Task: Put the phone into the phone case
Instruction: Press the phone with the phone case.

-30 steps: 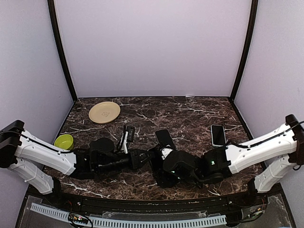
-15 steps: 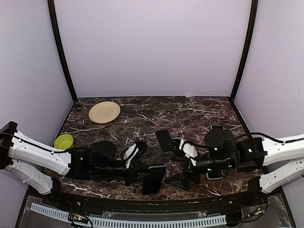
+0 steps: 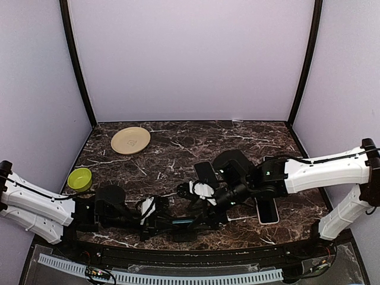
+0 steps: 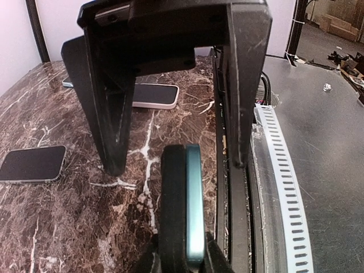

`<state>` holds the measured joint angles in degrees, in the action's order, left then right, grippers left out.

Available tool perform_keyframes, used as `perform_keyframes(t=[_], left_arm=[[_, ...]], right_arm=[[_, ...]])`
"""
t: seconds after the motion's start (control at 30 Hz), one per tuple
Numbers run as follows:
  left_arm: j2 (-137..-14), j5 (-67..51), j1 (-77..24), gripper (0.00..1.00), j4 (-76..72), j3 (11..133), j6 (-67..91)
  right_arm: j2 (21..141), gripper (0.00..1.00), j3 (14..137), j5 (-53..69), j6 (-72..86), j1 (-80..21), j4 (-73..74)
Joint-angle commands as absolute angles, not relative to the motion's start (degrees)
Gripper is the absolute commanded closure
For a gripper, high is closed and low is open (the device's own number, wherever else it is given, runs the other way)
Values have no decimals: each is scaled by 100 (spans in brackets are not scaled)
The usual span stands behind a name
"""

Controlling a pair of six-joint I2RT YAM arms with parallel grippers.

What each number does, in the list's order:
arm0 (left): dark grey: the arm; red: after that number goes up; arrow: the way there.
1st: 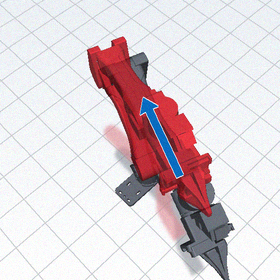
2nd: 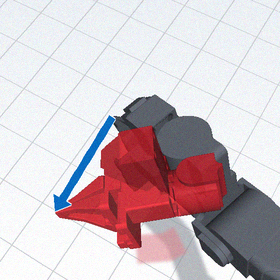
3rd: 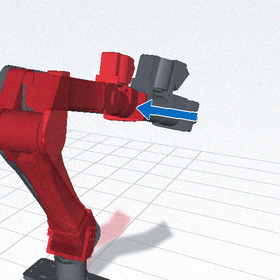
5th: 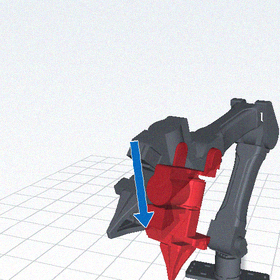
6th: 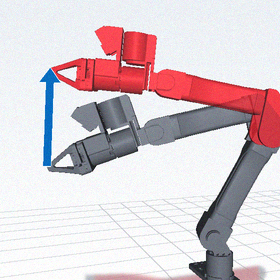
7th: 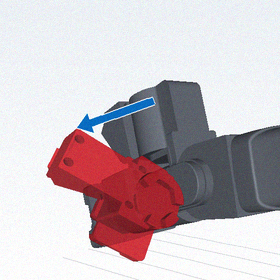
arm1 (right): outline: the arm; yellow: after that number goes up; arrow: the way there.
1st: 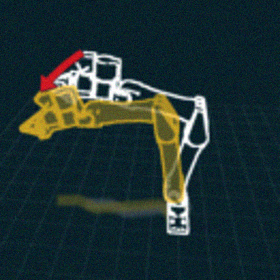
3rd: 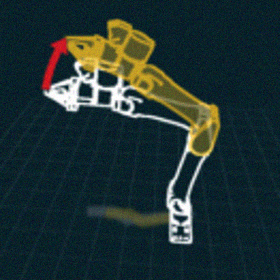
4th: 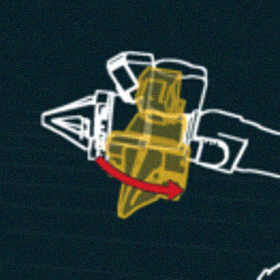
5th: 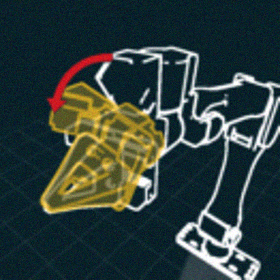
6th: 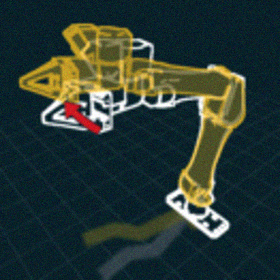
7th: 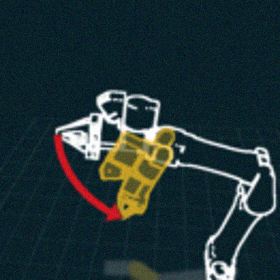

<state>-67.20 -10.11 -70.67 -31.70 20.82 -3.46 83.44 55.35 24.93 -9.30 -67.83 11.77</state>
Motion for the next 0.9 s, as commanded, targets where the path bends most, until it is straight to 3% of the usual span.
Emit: perform_keyframes(t=[0.0, 0.13, 0.53, 0.6, 0.77, 0.87], left_arm=[[-6618, -935, -7066, 91, -3100, 1900, -620], [-6633, -845, -7066, 90, -3110, 1873, -600], [-6639, -704, -7066, 90, -3169, 1995, -401], [-6664, -655, -7066, 87, -3186, 2004, -329], [-6668, -545, -7066, 61, -3359, 1948, -227], [-6611, -413, -7066, 64, -3586, 1869, -247]], right_arm=[[8692, 38, 5935, 2789, -1128, -6762, 1165], [8941, 50, 6125, 2724, -1182, -6775, 1313], [8790, 100, 5879, 2341, -1140, -6854, 992], [8776, 100, 5849, 2371, -1155, -6855, 949], [8772, 100, 5852, 2561, -1196, -6855, 1021], [8763, 100, 5847, 2638, -1204, -6855, 1046]])
